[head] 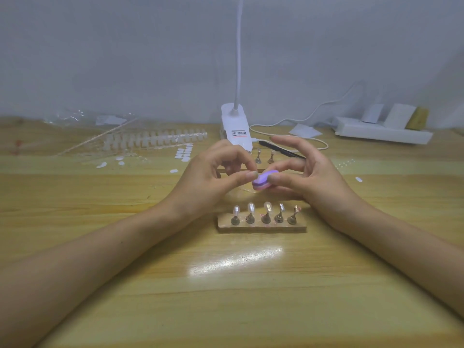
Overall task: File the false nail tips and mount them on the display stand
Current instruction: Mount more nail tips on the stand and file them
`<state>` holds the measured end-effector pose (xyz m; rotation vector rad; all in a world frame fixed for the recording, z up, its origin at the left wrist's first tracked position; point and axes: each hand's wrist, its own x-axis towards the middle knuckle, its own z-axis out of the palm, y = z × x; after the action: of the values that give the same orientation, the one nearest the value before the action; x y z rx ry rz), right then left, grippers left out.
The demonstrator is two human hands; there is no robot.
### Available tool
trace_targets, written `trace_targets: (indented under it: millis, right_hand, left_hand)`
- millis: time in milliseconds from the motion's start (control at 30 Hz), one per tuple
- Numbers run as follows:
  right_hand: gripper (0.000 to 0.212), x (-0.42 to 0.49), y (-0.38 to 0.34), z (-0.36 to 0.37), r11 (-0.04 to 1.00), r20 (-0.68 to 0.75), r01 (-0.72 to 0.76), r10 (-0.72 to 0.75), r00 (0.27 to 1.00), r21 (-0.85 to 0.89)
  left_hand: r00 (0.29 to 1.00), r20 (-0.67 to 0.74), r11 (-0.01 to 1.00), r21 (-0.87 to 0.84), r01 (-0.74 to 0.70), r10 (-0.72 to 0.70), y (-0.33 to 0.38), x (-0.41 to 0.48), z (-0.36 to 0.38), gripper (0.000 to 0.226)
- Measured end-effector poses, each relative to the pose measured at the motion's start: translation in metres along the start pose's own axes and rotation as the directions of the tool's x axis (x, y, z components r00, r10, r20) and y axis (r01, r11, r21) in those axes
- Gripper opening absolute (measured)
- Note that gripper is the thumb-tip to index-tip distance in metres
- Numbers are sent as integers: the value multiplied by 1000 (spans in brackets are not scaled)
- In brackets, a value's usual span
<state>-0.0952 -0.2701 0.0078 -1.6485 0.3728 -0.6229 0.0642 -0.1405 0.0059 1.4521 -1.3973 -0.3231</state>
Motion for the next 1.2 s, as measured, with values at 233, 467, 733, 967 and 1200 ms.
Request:
trace_targets:
  millis: [233, 467, 733, 967, 1200]
  right_hand:
    - [66, 0, -1, 0, 999, -60, 22, -21, 998, 27]
    - [74, -2, -2, 2, 1000, -14, 29, -29, 999, -5]
    - [67, -1, -1, 1, 1000, -6, 22, -22, 1000, -6]
    - [62, 1, 0, 0, 999, -47, 21, -20, 999, 26]
    - [71, -2, 0, 3, 1000, 78, 0, 2, 997, -29]
  left_hand:
    - [1000, -4, 1000, -5, -2, 2, 0, 0, 1, 5]
    - [1000, 3, 1000, -13, -5, 5, 0, 1, 0, 7]
    - [1000, -12, 1000, -12, -5, 5, -1, 1, 0, 8]
    - [1000, -1, 1000, -7, -12, 12, 0, 0, 0, 7]
    - [999, -20, 999, 18, -32, 33, -2, 0, 0, 7]
